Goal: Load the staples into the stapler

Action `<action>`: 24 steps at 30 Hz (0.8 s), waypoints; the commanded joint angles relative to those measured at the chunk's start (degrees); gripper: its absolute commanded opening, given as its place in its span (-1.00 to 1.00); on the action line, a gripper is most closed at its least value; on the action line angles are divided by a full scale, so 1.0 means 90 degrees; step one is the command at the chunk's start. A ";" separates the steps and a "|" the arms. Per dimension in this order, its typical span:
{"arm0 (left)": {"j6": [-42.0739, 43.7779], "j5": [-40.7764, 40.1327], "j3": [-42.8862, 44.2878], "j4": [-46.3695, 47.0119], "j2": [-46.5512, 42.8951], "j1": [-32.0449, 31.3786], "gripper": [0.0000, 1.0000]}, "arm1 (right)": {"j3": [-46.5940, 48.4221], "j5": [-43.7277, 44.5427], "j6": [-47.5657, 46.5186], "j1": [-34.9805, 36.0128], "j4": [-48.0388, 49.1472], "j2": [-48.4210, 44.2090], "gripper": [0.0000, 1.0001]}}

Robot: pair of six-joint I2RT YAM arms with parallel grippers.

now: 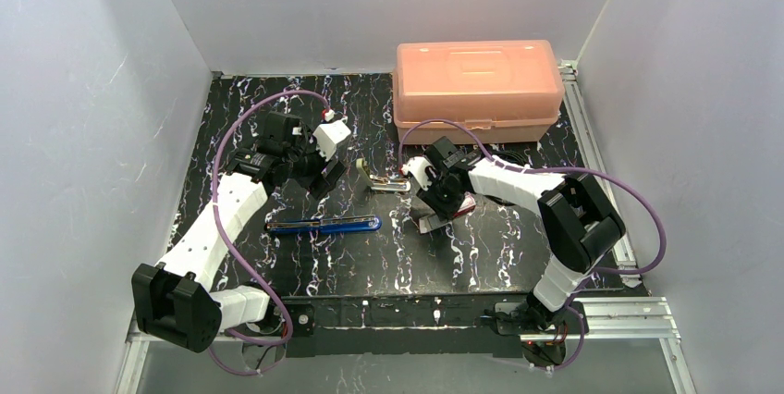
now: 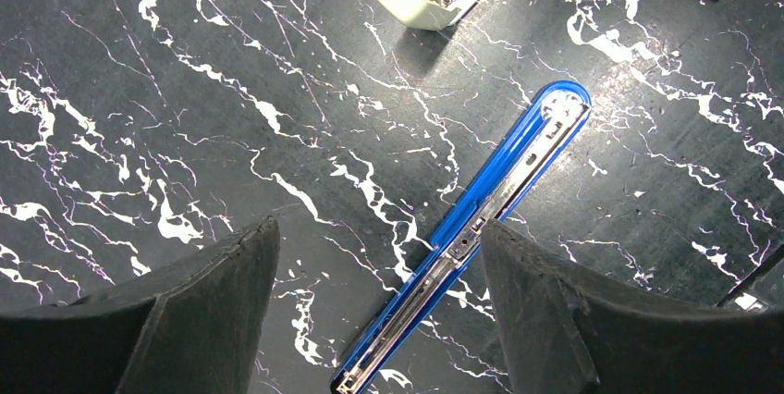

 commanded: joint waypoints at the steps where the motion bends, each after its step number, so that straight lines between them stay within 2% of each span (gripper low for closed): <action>1: 0.0065 0.0131 0.0059 -0.0110 -0.0095 0.0022 0.55 | 0.0266 -0.0130 0.0054 -0.0029 -0.0066 0.0013 -0.28; 16: 0.0066 0.0146 0.0002 -0.0063 -0.0096 0.0022 0.56 | 0.0231 -0.0143 0.0154 -0.0028 -0.0054 0.0239 -0.20; 24: 0.0085 0.0128 -0.0021 -0.0058 -0.0109 0.0025 0.56 | 0.0266 0.0098 0.0136 -0.0026 -0.0070 0.0227 -0.33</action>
